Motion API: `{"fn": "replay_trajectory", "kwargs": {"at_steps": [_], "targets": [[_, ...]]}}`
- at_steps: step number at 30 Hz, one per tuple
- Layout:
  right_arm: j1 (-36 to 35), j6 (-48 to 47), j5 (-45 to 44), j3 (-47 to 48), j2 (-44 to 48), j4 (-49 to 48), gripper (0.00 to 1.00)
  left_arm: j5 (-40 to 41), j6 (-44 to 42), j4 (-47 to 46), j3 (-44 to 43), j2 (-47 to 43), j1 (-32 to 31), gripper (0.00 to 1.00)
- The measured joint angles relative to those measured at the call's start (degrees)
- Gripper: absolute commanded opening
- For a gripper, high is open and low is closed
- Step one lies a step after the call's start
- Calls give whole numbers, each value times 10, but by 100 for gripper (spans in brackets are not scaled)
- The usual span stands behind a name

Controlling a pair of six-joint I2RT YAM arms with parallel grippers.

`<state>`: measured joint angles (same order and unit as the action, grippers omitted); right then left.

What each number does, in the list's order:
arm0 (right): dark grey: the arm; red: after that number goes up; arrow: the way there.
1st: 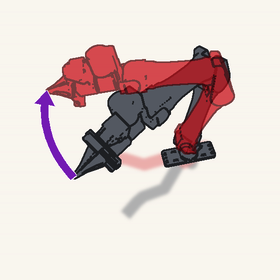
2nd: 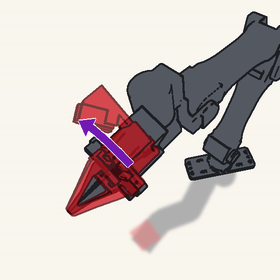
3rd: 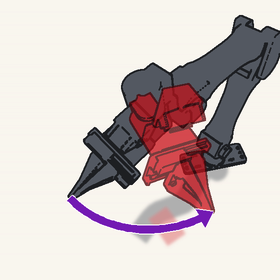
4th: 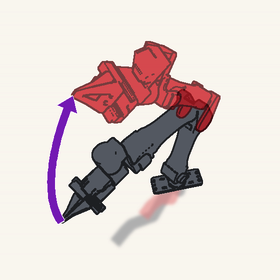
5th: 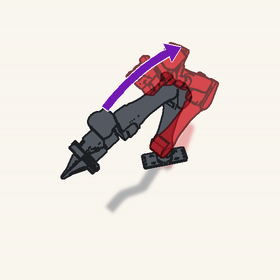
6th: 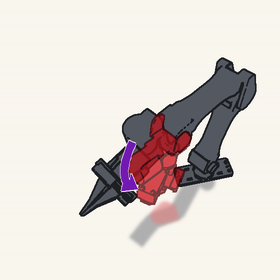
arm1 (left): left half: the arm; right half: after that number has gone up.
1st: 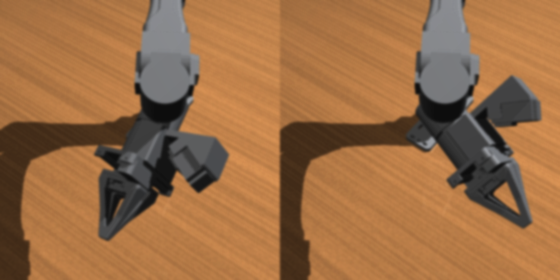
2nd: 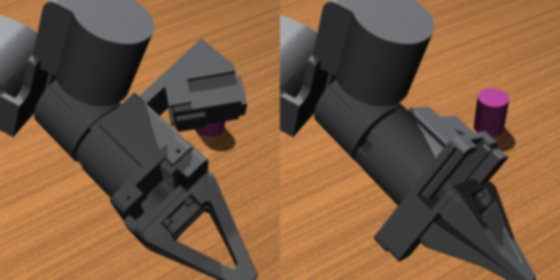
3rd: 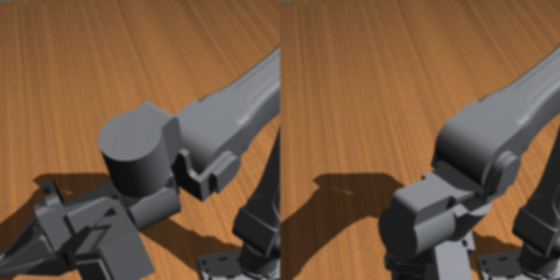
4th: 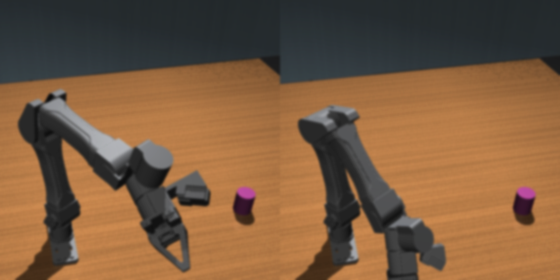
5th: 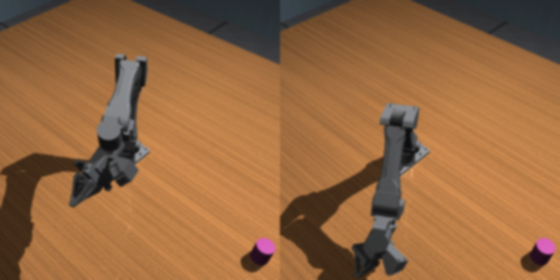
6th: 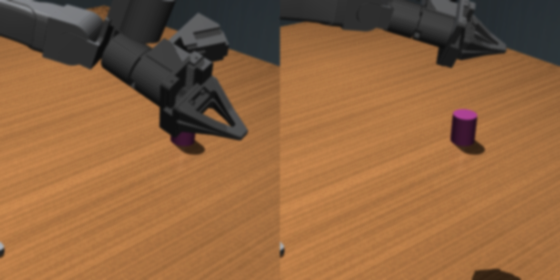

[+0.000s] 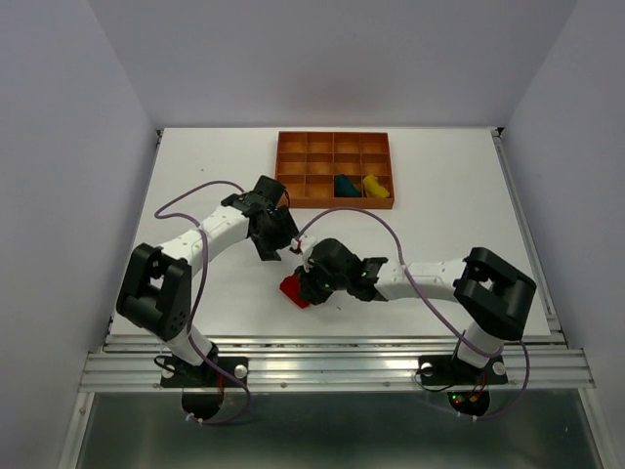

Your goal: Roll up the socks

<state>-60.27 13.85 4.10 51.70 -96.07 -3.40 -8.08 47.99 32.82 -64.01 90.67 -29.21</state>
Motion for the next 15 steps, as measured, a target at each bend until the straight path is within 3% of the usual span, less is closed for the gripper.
{"fn": "replay_trajectory", "kwargs": {"at_steps": [15], "targets": [[66, 52, 151, 5, -38, -10, 6, -9, -29, -35, 81, -20, 47, 72]]}}
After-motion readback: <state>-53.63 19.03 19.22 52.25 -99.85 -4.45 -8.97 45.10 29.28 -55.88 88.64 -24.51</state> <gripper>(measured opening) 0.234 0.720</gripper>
